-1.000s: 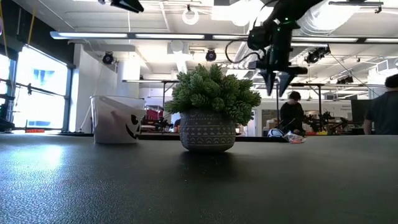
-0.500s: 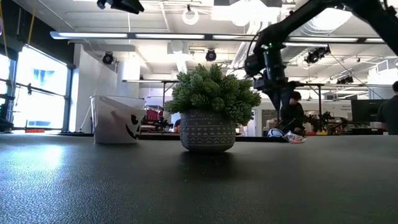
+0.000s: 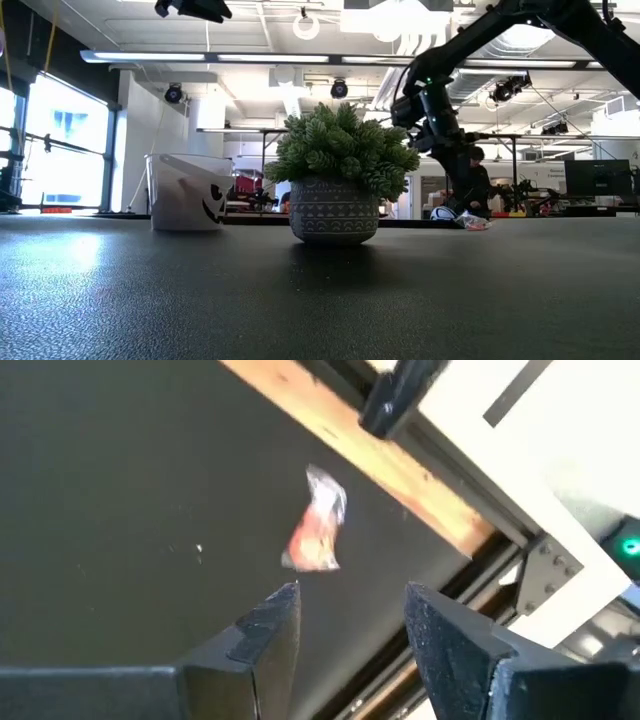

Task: Organize candy in baskets
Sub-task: Adjust the green bucket on the table

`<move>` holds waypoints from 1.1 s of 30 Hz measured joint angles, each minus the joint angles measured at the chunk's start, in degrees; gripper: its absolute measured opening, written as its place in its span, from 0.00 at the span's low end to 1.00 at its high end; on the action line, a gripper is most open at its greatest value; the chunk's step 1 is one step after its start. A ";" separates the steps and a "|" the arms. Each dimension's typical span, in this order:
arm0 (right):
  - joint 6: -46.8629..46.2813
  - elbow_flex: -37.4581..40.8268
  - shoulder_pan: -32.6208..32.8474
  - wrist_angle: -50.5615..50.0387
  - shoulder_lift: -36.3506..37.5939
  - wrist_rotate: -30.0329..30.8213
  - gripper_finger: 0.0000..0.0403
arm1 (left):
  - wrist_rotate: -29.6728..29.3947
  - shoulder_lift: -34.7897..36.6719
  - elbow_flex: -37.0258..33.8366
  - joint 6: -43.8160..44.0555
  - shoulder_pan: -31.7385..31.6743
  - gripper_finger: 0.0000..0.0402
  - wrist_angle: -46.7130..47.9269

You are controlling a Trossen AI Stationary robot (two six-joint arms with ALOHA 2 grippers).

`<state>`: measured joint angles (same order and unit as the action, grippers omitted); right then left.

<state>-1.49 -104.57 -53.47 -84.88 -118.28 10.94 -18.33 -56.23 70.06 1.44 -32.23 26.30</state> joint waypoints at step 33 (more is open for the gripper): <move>2.59 9.57 -4.09 6.87 0.00 -12.92 0.44 | -0.02 -0.02 0.00 0.02 0.02 0.28 2.89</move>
<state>1.10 -95.00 -57.56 -78.01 -118.28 -1.98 -18.35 -56.25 70.06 1.45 -32.21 29.19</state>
